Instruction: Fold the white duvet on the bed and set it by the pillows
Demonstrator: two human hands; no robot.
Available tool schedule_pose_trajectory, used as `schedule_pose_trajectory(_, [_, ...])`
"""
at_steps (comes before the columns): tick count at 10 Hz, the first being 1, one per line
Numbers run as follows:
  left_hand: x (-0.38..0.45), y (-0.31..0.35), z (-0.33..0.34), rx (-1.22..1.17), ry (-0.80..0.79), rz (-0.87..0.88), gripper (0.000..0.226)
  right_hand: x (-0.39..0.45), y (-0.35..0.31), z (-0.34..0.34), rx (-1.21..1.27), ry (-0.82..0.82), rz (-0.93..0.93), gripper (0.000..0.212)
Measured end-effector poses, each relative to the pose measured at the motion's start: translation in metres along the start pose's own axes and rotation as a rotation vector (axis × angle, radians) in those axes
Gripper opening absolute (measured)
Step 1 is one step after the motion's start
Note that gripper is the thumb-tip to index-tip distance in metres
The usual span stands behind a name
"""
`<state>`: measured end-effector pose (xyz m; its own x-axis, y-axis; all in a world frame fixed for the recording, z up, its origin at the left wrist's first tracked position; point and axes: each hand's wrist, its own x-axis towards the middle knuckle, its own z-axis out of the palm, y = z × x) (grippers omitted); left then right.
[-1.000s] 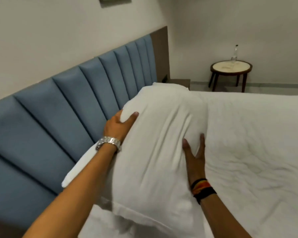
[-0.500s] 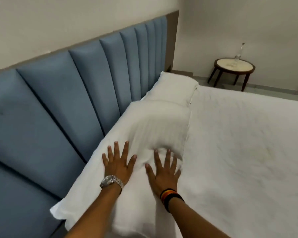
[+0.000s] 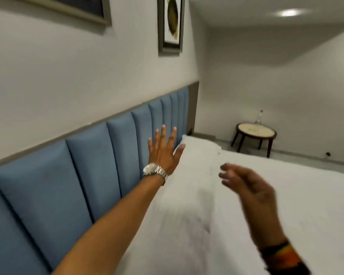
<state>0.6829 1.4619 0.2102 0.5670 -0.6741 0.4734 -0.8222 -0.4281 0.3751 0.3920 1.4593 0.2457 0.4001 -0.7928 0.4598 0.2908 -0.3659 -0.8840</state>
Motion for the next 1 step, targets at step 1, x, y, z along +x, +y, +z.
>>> schedule_pose_trajectory(1, [0.0700, 0.0592, -0.0590, 0.081, 0.104, 0.129, 0.074, 0.0092, -0.1444, -0.0305, 0.380, -0.121, -0.220, 0.044])
